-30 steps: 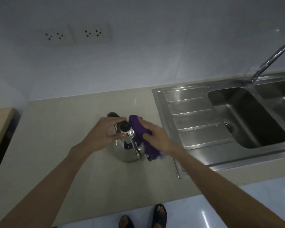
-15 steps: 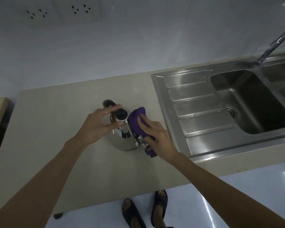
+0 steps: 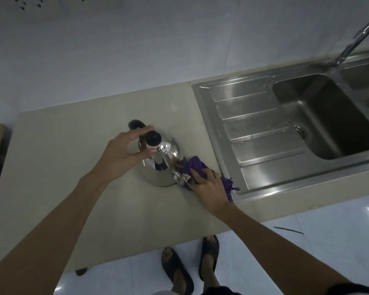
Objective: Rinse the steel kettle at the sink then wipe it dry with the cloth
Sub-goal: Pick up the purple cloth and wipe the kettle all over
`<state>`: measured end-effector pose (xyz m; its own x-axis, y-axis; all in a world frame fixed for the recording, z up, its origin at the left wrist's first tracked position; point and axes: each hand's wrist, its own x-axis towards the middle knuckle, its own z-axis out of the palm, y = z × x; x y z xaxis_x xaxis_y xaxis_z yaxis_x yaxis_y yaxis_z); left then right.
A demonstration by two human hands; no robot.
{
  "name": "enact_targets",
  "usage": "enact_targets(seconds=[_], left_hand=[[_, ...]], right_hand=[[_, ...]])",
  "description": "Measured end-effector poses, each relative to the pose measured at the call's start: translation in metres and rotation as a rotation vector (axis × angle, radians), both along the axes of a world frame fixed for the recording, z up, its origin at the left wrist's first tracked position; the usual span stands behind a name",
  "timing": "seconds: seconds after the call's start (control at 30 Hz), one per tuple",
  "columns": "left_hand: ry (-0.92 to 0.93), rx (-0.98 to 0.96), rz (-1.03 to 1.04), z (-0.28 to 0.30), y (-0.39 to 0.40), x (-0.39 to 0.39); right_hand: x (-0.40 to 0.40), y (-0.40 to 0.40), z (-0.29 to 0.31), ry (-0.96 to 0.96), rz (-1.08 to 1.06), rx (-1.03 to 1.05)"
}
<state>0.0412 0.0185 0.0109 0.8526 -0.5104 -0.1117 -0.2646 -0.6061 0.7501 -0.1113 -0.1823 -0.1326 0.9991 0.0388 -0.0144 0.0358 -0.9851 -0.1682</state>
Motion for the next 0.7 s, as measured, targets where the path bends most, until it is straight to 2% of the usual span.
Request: enact_targets(seconds=[0.13,0.27,0.33,0.43,0.5,0.6,0.7], left_hand=[[0.002,0.008,-0.008,0.005,0.0,-0.001],[0.014,-0.006,-0.003,0.004,-0.001,-0.006],[-0.018,-0.008,0.028,0.004,-0.007,-0.013],[-0.095,-0.009,0.038,0.004,-0.015,-0.017],[-0.035,-0.02,-0.024,0.007,-0.011,-0.012],[0.093,-0.006,-0.139,0.011,-0.002,0.003],[0.101,-0.022,-0.148,0.009,0.001,0.004]], right_hand=[[-0.002,-0.009,-0.001,-0.091,0.033,0.008],[0.0,-0.014,0.001,-0.037,0.072,0.088],[0.01,-0.018,0.017,-0.109,-0.019,0.299],[0.025,-0.025,0.062,-0.249,-0.253,0.824],[0.03,-0.015,0.091,-0.284,-0.272,1.103],[0.028,0.015,0.092,-0.409,-0.242,1.16],[0.019,0.03,0.065,-0.465,-0.463,1.158]])
